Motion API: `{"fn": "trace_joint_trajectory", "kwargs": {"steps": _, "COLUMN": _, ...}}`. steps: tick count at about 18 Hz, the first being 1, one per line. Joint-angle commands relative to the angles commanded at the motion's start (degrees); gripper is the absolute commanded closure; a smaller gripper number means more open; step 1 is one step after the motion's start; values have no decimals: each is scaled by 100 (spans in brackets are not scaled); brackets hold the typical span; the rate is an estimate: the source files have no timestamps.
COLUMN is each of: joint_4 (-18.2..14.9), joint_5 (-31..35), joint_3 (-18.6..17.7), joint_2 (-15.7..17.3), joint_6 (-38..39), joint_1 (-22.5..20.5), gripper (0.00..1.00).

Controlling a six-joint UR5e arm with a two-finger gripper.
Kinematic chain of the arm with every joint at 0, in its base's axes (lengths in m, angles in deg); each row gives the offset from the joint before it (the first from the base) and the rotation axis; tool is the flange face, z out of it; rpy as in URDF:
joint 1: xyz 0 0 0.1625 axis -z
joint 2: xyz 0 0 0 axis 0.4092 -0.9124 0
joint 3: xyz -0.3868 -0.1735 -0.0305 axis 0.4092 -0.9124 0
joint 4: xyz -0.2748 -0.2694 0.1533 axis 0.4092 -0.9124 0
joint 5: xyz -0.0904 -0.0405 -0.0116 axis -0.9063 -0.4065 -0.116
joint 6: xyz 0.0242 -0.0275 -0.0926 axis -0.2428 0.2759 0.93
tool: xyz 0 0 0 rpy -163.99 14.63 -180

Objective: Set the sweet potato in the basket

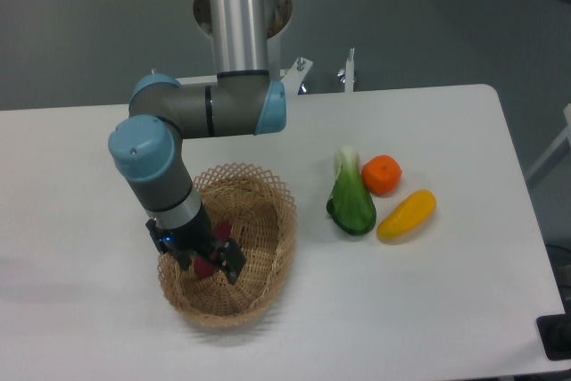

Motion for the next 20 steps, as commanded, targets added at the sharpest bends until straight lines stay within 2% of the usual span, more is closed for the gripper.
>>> {"fn": "trace_joint_trajectory", "kwargs": {"steps": 2, "joint_4": -18, "joint_5": 43, "joint_3": 123, "joint_2": 9, "joint_6": -8, "joint_1": -133, "gripper": 0}}
{"fn": "trace_joint_trajectory", "kwargs": {"steps": 4, "joint_4": -26, "joint_5": 376, "joint_3": 273, "joint_2": 44, "joint_6": -218, "joint_1": -307, "gripper": 0}}
{"fn": "trace_joint_trajectory", "kwargs": {"steps": 8, "joint_4": -96, "joint_5": 317, "joint_3": 344, "joint_2": 316, "joint_6": -1333, "joint_1": -949, "gripper": 0}}
{"fn": "trace_joint_trajectory", "kwargs": {"steps": 14, "joint_4": -851, "joint_5": -544, "joint_3": 361, "joint_2": 861, "joint_6": -2643, "joint_1": -1951, "gripper": 0}}
{"fn": "trace_joint_trajectory", "kwargs": {"steps": 20, "joint_4": -1792, "joint_5": -957, "joint_3": 379, "joint_2": 1195, "joint_6": -4558, "joint_1": -2593, "gripper": 0}}
